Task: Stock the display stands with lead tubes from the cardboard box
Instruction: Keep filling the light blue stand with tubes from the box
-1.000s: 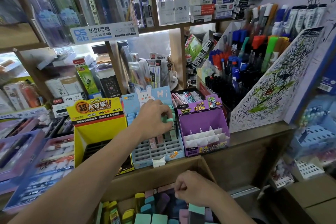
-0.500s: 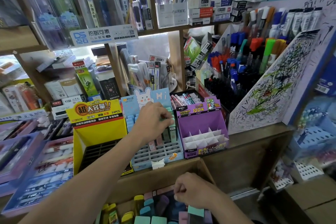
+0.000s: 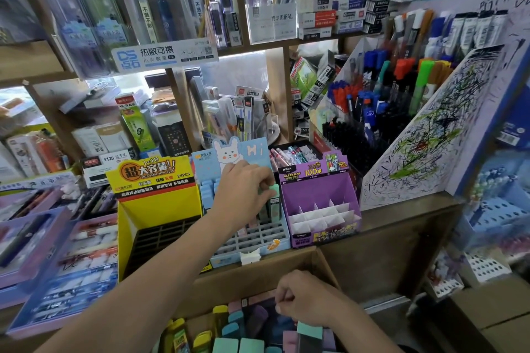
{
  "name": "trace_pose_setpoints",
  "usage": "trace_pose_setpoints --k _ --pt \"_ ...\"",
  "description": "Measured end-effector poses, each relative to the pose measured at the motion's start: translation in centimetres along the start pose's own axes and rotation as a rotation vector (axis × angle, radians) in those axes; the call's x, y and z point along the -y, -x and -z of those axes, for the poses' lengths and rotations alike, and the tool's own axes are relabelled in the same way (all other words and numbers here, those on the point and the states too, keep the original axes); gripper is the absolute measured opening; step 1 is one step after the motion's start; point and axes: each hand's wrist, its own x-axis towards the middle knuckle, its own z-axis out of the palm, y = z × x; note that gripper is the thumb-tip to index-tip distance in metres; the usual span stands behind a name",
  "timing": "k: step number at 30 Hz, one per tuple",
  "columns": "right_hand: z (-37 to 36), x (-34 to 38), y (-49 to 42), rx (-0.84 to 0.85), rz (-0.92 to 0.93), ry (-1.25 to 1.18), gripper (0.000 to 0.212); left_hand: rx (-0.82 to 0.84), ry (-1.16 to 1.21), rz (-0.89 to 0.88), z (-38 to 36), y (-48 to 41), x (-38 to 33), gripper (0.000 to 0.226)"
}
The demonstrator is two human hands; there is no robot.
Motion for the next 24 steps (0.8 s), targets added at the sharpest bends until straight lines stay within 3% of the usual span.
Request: trace_pose_setpoints --k 10,18,24 --pt "-0.2 -0.1 -0.1 0.008 -0.015 -0.015 0.006 0.022 -0.063 -0.029 0.6 0.3 0.1 0.017" --pt "-0.7 -0.1 -0.4 -0.057 0.011 -0.044 0.013 -0.053 0.187 0.075 3.1 4.3 0.8 0.007" --pt "-1.2 -0.4 -0.3 -0.09 0.102 -0.018 0.015 -0.035 0.414 0.262 4.8 11.7 1.3 0.017"
